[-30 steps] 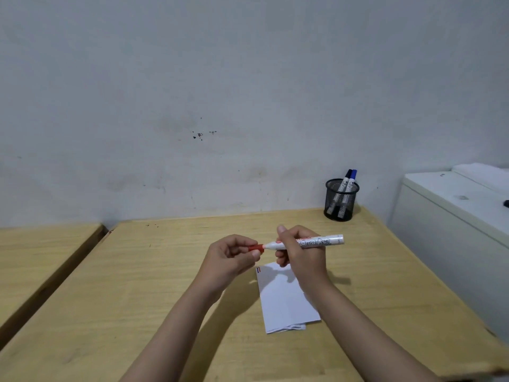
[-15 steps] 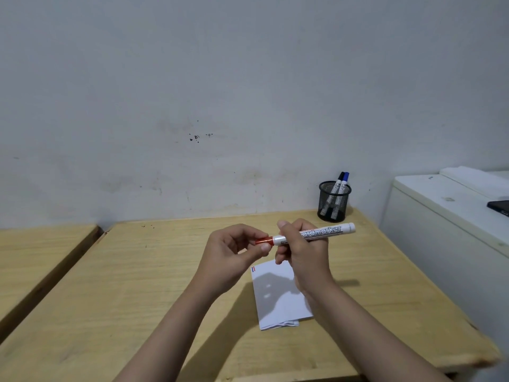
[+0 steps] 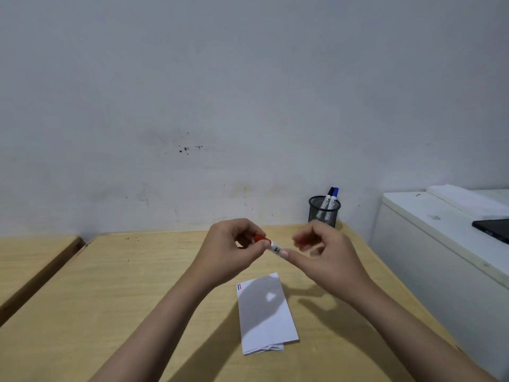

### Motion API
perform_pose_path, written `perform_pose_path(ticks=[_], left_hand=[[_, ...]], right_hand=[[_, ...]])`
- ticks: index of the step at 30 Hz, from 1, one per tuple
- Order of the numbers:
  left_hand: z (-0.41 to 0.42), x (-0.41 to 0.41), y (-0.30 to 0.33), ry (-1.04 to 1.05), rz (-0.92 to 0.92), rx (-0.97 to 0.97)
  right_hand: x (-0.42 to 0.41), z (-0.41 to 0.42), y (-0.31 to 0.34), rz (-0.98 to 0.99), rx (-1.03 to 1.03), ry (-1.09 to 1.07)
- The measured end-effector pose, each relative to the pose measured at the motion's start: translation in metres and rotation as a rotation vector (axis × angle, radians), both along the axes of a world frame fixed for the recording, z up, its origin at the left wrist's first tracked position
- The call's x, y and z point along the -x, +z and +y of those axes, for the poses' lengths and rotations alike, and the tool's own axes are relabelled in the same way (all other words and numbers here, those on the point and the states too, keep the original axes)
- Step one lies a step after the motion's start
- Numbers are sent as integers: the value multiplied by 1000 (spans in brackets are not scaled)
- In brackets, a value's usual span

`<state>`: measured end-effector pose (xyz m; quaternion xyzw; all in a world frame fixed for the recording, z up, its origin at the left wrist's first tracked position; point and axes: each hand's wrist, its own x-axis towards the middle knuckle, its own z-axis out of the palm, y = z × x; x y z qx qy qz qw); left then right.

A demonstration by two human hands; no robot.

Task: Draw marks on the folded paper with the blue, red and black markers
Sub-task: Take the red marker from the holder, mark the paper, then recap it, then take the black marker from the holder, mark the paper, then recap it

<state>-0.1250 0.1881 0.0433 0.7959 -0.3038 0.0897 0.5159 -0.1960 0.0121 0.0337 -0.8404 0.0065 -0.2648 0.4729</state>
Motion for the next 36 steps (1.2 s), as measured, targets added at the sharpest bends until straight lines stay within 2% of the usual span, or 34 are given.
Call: perform_pose_path(ticks=[2,5,8,13,15,18,23,27,33,36], left_hand=[[-9,-2,6,-29,-6,-14],[-24,-9,13,-87,-7,12],[-42,-20,15,-109,45,132],[-93,-56,0,4,52,209],[-123,-77,-11,31,43,158],[-169,-109,-28,37,-19,-29],[-222,-148,-46,73,-58,-194],[-234,-162,-60,117,-63,-292],[-240,-165,-63,129,-32,-211],[-240,-165,-61,138,10,-175]], right_hand=[[-5,-8,4,-22,134,44],[-12,-19,6,-61,132,126],[-21,-37,10,-159,125,107],[-65,-106,27,-343,90,-206],[-89,-134,34,-386,50,-338],[-123,-165,34,-394,-37,-446],[-166,-185,6,-302,-92,-479],[-187,-193,-24,-136,12,-498],[-209,-203,-51,116,150,-507],[-218,-205,-45,201,332,-547]])
